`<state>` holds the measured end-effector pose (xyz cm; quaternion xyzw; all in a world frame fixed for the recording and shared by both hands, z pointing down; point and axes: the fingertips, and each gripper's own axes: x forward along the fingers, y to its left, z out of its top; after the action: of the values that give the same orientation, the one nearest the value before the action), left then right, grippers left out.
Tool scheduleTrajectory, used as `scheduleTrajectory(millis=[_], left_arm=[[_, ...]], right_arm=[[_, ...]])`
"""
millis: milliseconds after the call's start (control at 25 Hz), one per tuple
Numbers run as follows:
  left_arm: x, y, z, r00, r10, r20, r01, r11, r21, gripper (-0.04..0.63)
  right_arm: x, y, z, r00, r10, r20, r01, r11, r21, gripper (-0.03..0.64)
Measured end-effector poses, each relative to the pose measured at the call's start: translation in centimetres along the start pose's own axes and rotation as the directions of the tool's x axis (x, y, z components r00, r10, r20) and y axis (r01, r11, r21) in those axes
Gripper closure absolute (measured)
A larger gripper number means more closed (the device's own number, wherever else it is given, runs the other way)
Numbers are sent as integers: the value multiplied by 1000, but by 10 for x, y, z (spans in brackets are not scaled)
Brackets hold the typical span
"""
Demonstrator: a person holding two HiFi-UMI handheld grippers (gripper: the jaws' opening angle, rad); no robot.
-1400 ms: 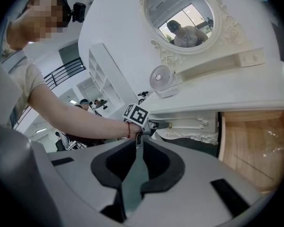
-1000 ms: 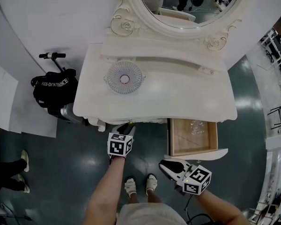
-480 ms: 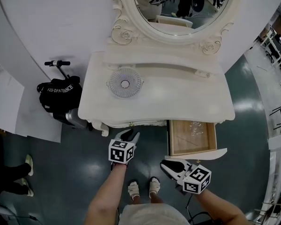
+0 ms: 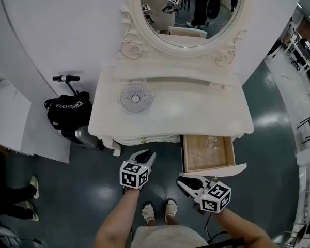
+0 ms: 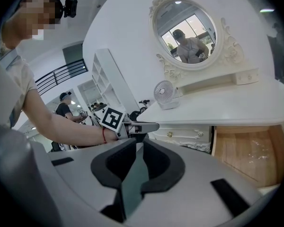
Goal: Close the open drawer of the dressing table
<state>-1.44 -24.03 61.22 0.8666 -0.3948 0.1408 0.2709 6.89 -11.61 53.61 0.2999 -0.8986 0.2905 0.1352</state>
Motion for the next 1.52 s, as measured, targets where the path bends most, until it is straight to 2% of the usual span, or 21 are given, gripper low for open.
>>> scheduleTrajectory(millis=[280,720,1120,1520], left_arm=[[-20,-38,9,999,-40,23,39,999,29,531],[-60,-96,19,994,-86,65,85,996,23,561],[-85,-142,21,991,-118,66,115,992,51,581],[-107,-165,16,988,-142,67,138,988,63,586]], right_arm=[[-12,8,5,1000,-1,20,1,1000,-8,563],[-39,16,17,999,-3,45,5,999,-32,562],[-55,28,19,998,-3,70,5,1000,-23,563],[-57,43,24,995,5,100,-4,1000,-11,563]])
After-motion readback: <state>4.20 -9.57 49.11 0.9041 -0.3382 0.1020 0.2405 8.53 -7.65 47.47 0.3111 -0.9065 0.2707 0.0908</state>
